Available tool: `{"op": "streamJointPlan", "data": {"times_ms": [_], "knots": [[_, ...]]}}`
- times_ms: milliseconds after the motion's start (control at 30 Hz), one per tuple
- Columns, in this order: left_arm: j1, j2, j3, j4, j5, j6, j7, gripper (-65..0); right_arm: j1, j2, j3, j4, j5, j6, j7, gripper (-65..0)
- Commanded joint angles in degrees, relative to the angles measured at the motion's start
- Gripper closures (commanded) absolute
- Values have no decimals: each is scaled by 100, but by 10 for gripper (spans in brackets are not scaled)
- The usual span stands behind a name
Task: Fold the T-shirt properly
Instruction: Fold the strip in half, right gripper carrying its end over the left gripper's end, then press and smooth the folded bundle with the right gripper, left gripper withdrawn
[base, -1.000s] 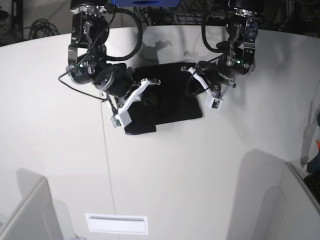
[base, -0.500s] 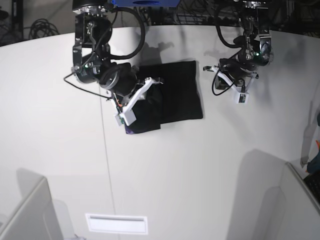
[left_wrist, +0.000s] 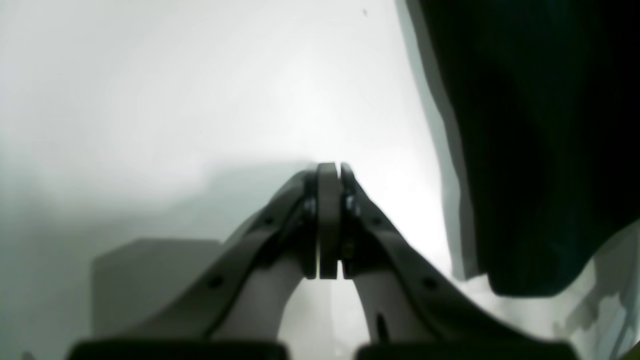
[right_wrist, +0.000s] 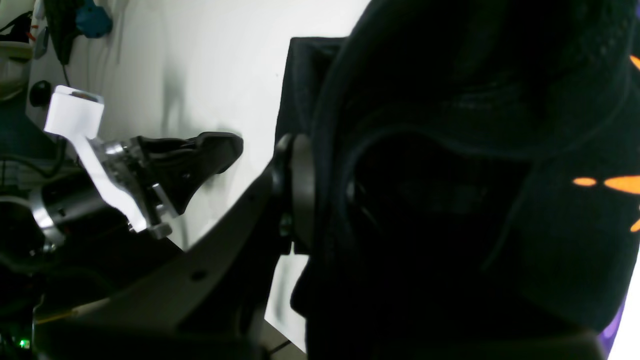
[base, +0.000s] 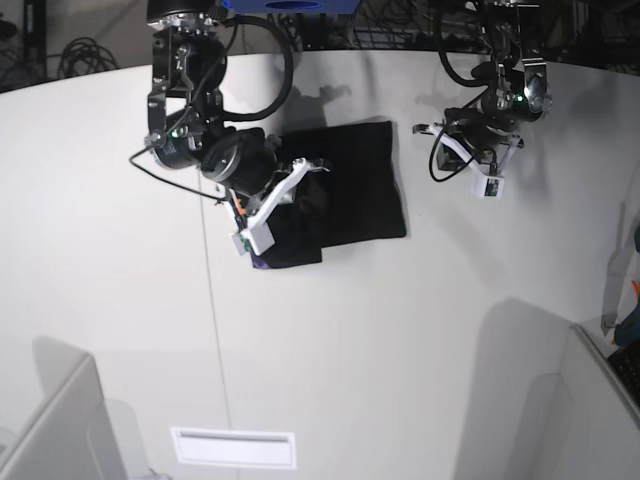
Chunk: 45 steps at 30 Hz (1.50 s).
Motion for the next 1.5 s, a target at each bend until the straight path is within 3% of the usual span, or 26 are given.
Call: {"op": "streamJointPlan", "data": {"times_ms": [0,133,233,333,533,1367,1400,1467], "knots": [[114,-74,-124,226,-68,-34,-79,0,68,-42,-116,86,155,25,93,0],[395,-136,-476,569,-86,-34,-79,0,51,-51,-371,86,138,-1,111,0],[544,-144,-863,604,-86,-42,-79,0,59,-51,-432,-46,164,-388,331,0],[703,-294,-1083,621,-86,-42,-96,0,95,-7,-608,-248,164,-511,559,0],[1010,-514,-1135,630,-86,-42,-105,0,95,-16,-670,-441,164,-511,586,0],[984,-505,-1135,604,-86,-42,-105,0,253,-24,-661,-468,164,-546,551,0],[975,-505,-1135,604,-86,-42,-105,0,253,-24,-661,-477,164,-546,551,-8],[975,-505,-1135,604,-86,-42,-105,0,253,-24,-661,-538,164,-546,551,-126]]}}
